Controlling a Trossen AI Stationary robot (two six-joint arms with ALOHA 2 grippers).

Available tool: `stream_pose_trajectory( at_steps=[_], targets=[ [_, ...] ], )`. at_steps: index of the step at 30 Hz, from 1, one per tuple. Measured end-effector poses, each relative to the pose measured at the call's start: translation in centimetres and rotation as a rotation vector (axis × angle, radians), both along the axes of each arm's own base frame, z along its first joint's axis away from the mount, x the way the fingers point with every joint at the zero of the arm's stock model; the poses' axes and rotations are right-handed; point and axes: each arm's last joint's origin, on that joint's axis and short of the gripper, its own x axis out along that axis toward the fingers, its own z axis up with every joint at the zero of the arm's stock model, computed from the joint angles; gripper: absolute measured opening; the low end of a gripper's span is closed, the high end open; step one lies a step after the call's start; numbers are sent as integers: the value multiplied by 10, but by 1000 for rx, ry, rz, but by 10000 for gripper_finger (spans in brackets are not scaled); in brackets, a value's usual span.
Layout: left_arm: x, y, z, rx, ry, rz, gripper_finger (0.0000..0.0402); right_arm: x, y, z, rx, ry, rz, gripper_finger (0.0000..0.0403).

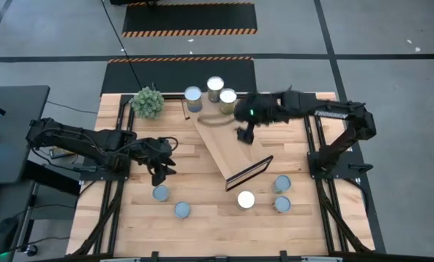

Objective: Pick and place cans onto a shelf
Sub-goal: Put the canned carrots on the shelf

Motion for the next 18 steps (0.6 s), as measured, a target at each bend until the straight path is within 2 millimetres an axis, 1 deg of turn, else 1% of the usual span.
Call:
stream_pose_trajectory(
  at_steps=[5,8,11,14,18],
  targets=[
    [0,1,0,-24,1,70,176,2,65,1,106,-77,-12,377],
    [0,2,0,-15,-2,99,176,-5,105,2,112,-132,-45,378],
    [1,2,1,-22,-12,150,176,-15,141,1,128,-176,-40,378],
    [3,3,3,-21,-43,159,176,-23,171,-10,138,-171,-27,377],
    [4,3,4,17,-61,164,176,-25,202,-33,154,-147,-22,377]
  ],
)
